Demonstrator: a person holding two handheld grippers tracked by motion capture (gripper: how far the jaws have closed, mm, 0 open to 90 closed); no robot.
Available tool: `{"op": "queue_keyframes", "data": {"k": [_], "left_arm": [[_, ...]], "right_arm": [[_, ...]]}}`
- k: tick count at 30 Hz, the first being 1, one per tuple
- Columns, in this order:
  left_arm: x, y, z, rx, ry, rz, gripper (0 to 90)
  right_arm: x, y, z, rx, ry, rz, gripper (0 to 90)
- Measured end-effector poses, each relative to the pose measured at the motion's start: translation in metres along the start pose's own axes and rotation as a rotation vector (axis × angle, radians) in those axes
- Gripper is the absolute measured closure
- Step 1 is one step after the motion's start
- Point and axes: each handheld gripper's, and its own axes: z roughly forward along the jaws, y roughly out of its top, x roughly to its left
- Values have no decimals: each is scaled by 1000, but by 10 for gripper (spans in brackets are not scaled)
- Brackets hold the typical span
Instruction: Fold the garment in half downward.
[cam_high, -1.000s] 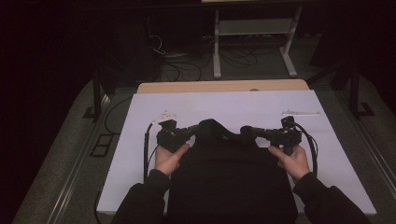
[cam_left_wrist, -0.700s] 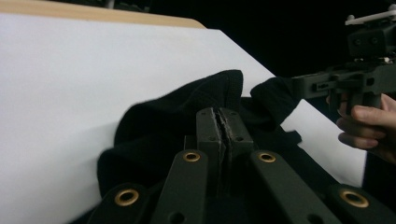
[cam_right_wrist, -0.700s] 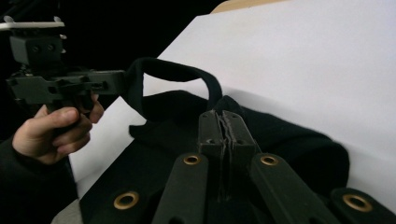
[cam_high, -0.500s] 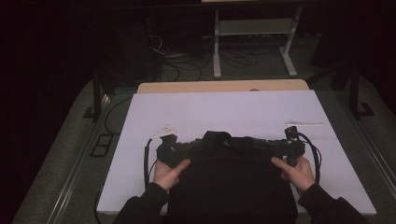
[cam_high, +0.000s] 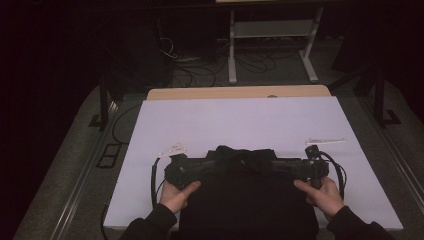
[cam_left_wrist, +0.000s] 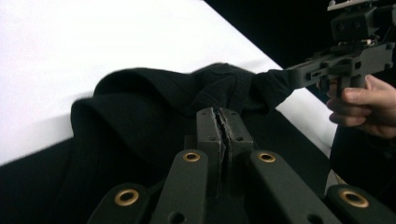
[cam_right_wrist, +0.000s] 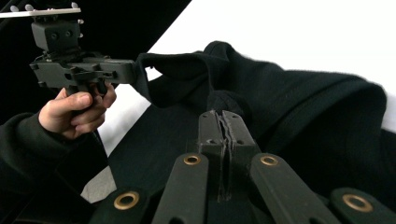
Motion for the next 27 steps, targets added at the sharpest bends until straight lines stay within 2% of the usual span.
{"op": "queue_keyframes", "data": {"k": [2,3,8,16,21,23,27], "left_arm": [[0,-1,0,7,0,2,869],[-1,-4,-1,28,-6,10,869],[-4,-9,0,68,-27,5,869],[-9,-14,-4,112,-55,25,869],[-7,-21,-5,149,-65,28,869],[-6,-22,-5,156,-69,18,869],[-9,-22,-5,183,-85,31,869]], "right_arm": [[0,-1,0,5,0,0,861],[1,-2,0,16,0,1,861],[2,-8,3,68,-2,-18,860],[8,-13,4,107,10,-41,860],[8,-19,6,155,12,-33,860],[9,-21,7,164,10,-38,860],[10,-24,6,178,16,-32,860]]}}
